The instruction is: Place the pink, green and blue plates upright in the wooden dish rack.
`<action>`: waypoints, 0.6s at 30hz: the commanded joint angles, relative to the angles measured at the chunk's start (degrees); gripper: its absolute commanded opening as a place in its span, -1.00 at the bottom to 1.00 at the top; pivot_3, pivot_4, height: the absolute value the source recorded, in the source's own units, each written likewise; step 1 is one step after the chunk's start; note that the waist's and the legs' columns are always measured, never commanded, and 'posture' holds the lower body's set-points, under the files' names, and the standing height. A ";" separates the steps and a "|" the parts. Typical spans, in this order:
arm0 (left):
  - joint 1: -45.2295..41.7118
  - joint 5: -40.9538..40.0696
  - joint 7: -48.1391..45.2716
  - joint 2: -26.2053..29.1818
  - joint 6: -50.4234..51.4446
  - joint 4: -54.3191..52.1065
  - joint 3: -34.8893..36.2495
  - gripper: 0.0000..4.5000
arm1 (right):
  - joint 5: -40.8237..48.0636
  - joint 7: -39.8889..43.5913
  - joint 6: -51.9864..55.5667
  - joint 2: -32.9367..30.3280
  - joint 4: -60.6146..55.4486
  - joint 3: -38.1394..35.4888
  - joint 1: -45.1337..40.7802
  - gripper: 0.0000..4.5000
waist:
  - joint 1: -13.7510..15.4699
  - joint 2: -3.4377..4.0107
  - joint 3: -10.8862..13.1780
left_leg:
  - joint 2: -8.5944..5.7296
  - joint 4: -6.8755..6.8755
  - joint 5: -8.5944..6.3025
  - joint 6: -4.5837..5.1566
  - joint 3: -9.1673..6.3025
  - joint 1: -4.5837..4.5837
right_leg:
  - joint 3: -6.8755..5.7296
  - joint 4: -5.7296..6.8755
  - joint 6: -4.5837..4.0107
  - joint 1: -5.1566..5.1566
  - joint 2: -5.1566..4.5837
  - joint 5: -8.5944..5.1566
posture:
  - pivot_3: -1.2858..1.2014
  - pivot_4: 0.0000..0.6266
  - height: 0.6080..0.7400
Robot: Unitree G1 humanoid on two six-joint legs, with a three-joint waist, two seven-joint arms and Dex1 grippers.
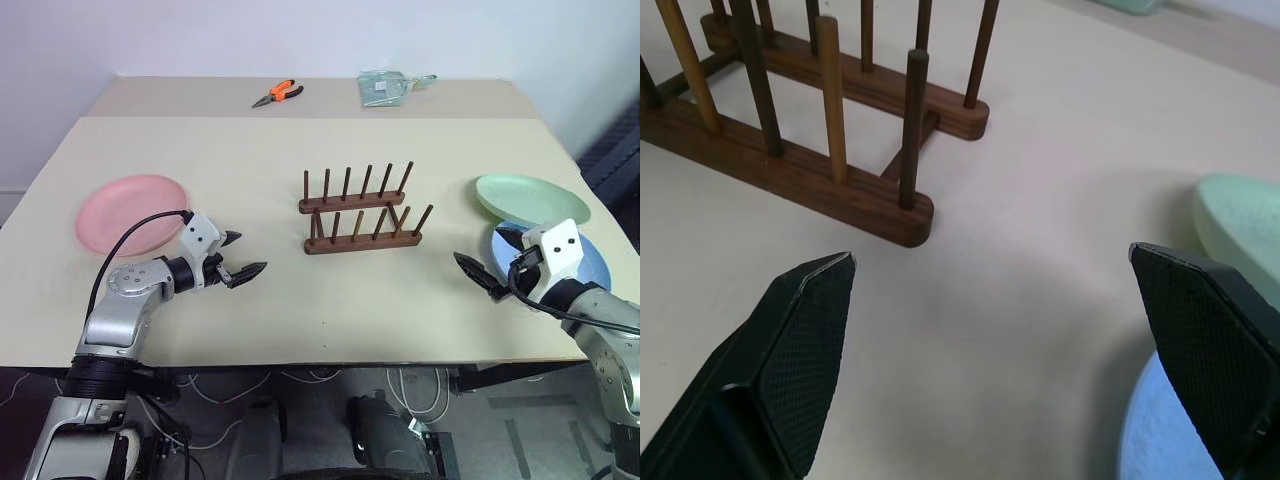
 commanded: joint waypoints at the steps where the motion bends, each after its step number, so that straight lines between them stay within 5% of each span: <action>1: -1.35 -0.31 -0.25 -0.44 -0.29 -1.77 -0.52 1.00 | 1.20 0.51 0.42 -0.24 -0.66 -0.38 -1.27 0.99 | 0.00 0.00 0.00 | 0.00 0.00 0.00 0.00 0.00 0.00 | 0.00 0.00 0.00 0.00 0.00 0.00 | 0.03 -0.52 0.88; 9: -7.81 2.49 -5.44 -2.38 -3.73 4.77 -6.42 1.00 | -0.82 -1.22 -0.62 0.08 -1.19 0.69 -2.10 0.99 | 0.33 0.00 0.00 | -0.02 0.06 0.00 0.00 -0.01 -0.03 | -0.01 -0.01 0.00 0.01 0.00 0.00 | 0.03 -0.52 0.88; 18: -25.13 11.83 -6.32 -14.55 -14.69 34.73 -15.82 1.00 | -1.85 -4.63 -0.16 1.47 -5.86 -0.92 1.98 0.99 | 0.39 -0.02 0.00 | -0.04 0.12 0.00 0.01 -0.02 -0.06 | -0.01 0.01 0.04 0.01 0.04 0.01 | 0.03 -0.52 0.88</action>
